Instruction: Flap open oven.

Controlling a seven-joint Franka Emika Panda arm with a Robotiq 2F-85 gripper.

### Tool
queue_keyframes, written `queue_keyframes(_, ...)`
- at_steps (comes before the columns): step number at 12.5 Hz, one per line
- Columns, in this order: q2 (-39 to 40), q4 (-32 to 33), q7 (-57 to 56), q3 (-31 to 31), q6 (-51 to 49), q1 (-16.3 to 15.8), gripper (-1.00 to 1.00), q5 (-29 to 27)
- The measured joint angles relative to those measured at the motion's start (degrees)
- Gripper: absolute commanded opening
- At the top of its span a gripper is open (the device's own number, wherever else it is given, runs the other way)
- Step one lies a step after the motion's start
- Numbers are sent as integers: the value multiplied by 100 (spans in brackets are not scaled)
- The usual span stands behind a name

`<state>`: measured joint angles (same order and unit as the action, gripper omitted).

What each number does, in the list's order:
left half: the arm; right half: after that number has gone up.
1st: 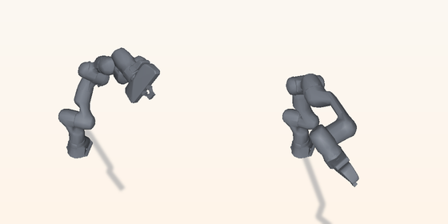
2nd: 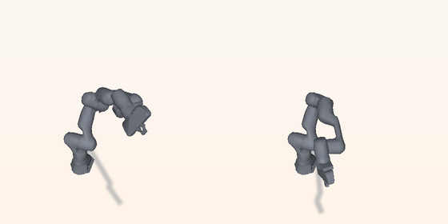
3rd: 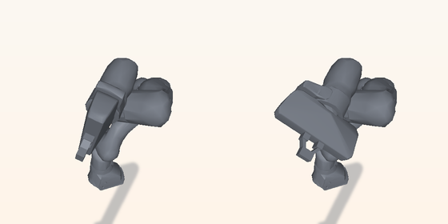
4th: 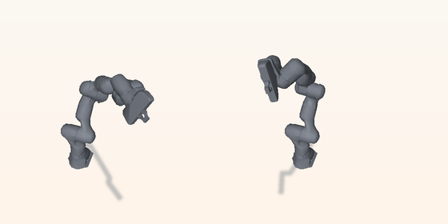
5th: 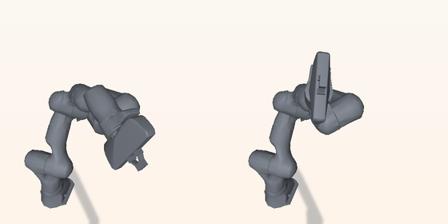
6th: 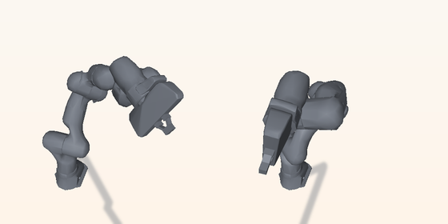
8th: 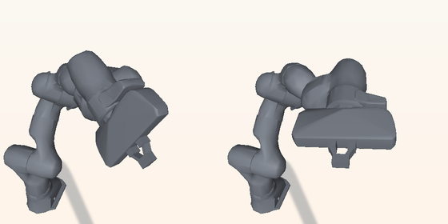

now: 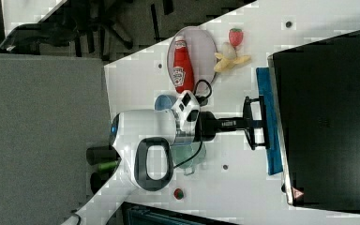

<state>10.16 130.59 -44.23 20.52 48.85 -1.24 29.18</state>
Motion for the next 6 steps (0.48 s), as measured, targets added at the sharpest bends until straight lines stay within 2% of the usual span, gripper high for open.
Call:
queue_keyframes(3,167,56,954,-368,-90,-83,-65,781)
queue_keyframes(6,657,56,2132,-663,-106,-394,-65,1449)
